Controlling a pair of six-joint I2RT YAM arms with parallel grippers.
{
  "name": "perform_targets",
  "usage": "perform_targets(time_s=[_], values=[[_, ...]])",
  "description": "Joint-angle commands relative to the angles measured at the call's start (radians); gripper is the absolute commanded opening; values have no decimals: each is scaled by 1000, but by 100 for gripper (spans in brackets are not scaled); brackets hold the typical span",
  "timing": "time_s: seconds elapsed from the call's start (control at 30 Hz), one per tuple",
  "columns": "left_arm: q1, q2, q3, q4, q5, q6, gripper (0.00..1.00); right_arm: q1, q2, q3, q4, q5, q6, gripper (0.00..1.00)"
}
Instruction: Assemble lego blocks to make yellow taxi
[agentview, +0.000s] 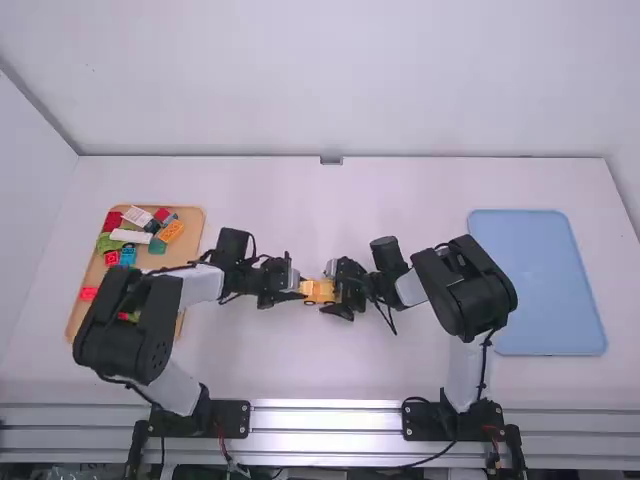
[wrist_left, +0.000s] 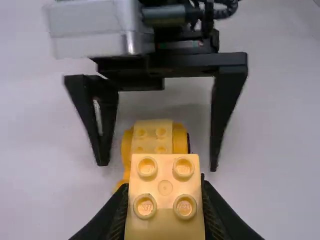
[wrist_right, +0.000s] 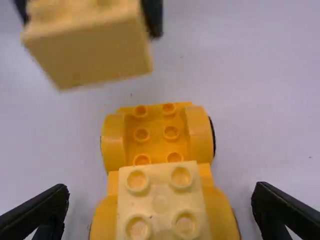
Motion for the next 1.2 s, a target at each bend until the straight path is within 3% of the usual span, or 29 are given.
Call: perform_targets(time_s=[0.0, 0.2, 0.33, 0.43, 0.6, 1.17], values=[[-17, 43, 38, -6, 24, -30, 13, -6, 32, -6, 17, -14, 24, 95], [-18, 65, 66, -1, 1, -54, 11, -16, 75, -5, 89, -101, 23, 94], [-31, 68, 66, 14, -45, -55, 11, 2, 83, -5, 102, -97, 21, 86], [-28, 68, 66, 13, -42, -54, 12, -3, 84, -5, 102, -96, 19, 79], [-36, 68, 66, 10, -58, -54, 11, -14, 84, -5, 93, -97, 21, 53], [-85, 68, 65, -18, -116, -55, 11, -7, 84, -5, 31, -138, -48, 48]])
